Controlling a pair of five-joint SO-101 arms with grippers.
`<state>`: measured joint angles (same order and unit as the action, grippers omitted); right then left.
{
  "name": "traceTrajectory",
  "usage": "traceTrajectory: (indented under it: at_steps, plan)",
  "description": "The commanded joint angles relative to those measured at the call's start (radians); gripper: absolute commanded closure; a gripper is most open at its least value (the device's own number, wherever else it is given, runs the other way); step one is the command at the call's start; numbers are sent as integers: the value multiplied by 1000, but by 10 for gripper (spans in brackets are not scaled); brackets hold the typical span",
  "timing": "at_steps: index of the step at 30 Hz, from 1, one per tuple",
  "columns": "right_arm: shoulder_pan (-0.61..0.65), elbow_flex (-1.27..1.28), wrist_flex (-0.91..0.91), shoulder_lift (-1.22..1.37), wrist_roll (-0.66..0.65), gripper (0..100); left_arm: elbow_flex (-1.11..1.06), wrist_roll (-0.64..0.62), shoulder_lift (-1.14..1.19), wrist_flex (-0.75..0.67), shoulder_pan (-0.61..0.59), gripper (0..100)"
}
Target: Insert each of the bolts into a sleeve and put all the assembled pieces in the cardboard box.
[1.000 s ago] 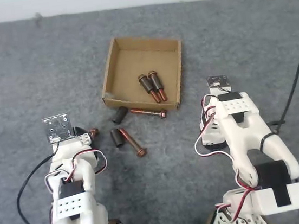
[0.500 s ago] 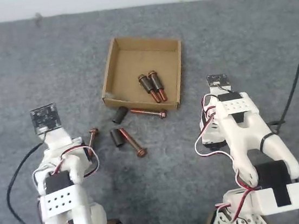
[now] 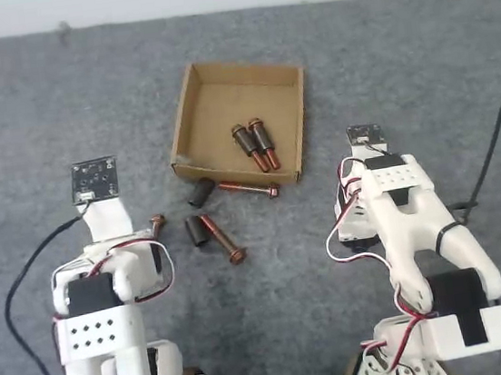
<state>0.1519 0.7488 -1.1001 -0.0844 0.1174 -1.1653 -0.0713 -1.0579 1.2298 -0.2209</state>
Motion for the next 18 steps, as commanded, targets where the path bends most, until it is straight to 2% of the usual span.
traceTrajectory:
  at_steps: [1,12,18]
  plan:
    - [-15,-49,10,-61,-11,991,70,37,-18,41,14,987]
    - [-15,-49,8,-61,-11,991,248,44,247,95,14,987]
    - [-15,-49,10,-61,-11,991,278,74,419,17,14,987]
